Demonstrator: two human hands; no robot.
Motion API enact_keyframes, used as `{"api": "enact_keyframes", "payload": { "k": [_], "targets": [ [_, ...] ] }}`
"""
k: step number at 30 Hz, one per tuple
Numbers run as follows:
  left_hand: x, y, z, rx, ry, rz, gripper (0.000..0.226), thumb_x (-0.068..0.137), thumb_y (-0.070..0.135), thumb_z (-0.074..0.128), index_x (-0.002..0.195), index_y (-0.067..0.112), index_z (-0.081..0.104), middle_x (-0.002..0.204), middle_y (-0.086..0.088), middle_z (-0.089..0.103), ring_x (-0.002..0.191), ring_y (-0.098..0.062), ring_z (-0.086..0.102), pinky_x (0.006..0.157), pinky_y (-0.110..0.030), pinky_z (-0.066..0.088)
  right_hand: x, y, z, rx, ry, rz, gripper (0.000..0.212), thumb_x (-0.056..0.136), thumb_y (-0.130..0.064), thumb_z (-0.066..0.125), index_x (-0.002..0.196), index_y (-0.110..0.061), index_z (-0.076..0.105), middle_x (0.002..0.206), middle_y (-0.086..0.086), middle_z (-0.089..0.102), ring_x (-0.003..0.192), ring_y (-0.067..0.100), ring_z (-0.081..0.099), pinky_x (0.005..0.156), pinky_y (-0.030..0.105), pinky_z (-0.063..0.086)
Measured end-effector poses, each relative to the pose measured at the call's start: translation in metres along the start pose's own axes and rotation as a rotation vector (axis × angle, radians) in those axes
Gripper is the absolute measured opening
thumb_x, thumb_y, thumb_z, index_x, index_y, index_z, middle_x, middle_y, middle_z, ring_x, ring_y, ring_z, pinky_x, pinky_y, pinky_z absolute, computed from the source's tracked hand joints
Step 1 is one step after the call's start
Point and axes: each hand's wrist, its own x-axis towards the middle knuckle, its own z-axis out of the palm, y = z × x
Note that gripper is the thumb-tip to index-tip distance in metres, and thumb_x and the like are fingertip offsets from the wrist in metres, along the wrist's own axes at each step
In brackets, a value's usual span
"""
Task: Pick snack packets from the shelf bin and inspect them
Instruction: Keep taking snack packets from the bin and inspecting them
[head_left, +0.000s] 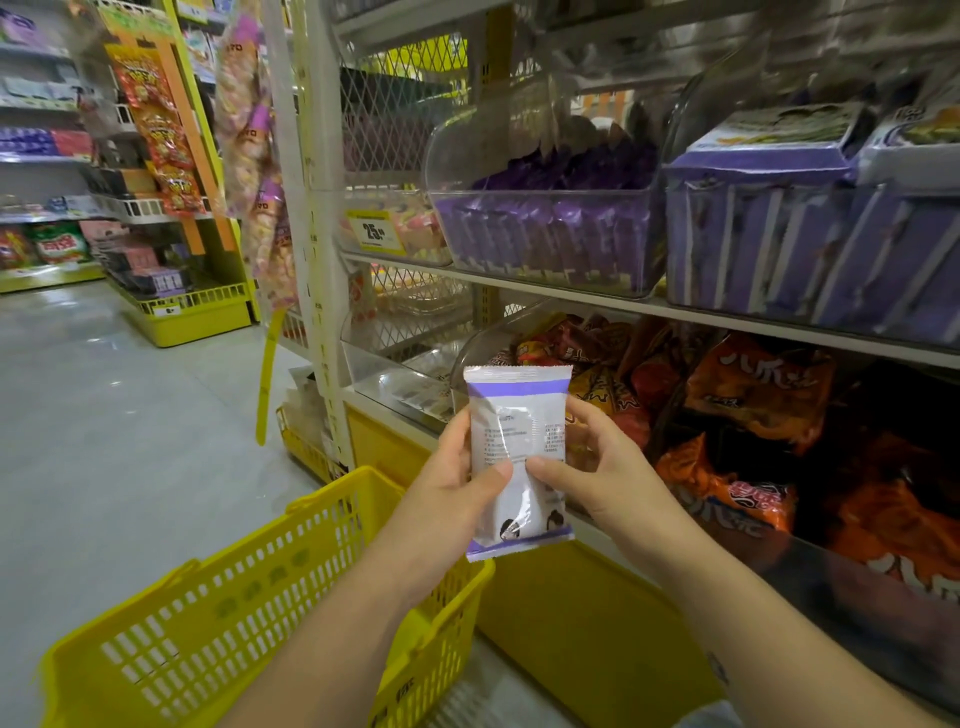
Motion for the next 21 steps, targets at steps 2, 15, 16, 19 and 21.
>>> {"api": "enact_keyframes", "payload": {
  "k": [2,15,16,19,21],
  "targets": [
    [0.002,-0.002,0.0,0.023,0.08,0.021,0.059,0.099,0.005,0.047,0.112,0.063,0.053,0.119,0.014,0.068,0.111,-0.011,0.066,0.079,-0.027,0.057,-0.001,-0.001,0.002,-0.07,0.02,-0.052,0.064,0.085,-0.005,0.07,0.134,-0.035,0.044,0.119,0.003,0.063,0.102,0.013,0.066,0.086,0.038,0.057],
    [0.008,-0.002,-0.018,-0.434,0.231,-0.142,0.048,0.102,0.008,0.038,0.136,0.04,0.048,0.123,-0.004,0.068,0.111,-0.025,0.066,0.073,-0.048,0.059,-0.012,-0.02,-0.003,-0.02,-0.294,-0.07,0.055,0.091,-0.001,0.059,0.137,-0.028,0.047,0.124,-0.009,0.067,0.112,0.016,0.064,0.081,0.027,0.053],
    [0.008,0.0,-0.02,-0.458,0.241,-0.148,0.049,0.102,0.008,0.038,0.139,0.039,0.046,0.123,-0.005,0.068,0.112,-0.027,0.065,0.072,-0.05,0.059,-0.012,-0.021,-0.004,-0.03,-0.308,-0.047,0.052,0.09,0.0,0.059,0.135,-0.024,0.05,0.122,-0.008,0.068,0.109,0.016,0.065,0.077,0.027,0.051],
    [0.009,0.001,-0.026,-0.469,0.265,-0.173,0.05,0.101,0.009,0.041,0.136,0.044,0.048,0.119,-0.003,0.07,0.112,-0.026,0.065,0.07,-0.051,0.058,-0.013,-0.019,-0.008,-0.015,-0.314,-0.004,0.047,0.089,0.0,0.061,0.132,-0.017,0.054,0.119,-0.003,0.07,0.107,0.014,0.066,0.074,0.021,0.052],
    [0.009,0.001,-0.028,-0.451,0.293,-0.187,0.049,0.1,0.011,0.045,0.133,0.047,0.049,0.116,0.0,0.071,0.11,-0.025,0.066,0.068,-0.051,0.058,-0.012,-0.017,-0.011,0.003,-0.304,0.013,0.046,0.088,0.002,0.062,0.13,-0.016,0.055,0.118,-0.002,0.071,0.108,0.016,0.067,0.076,0.022,0.055]
  ]
}}
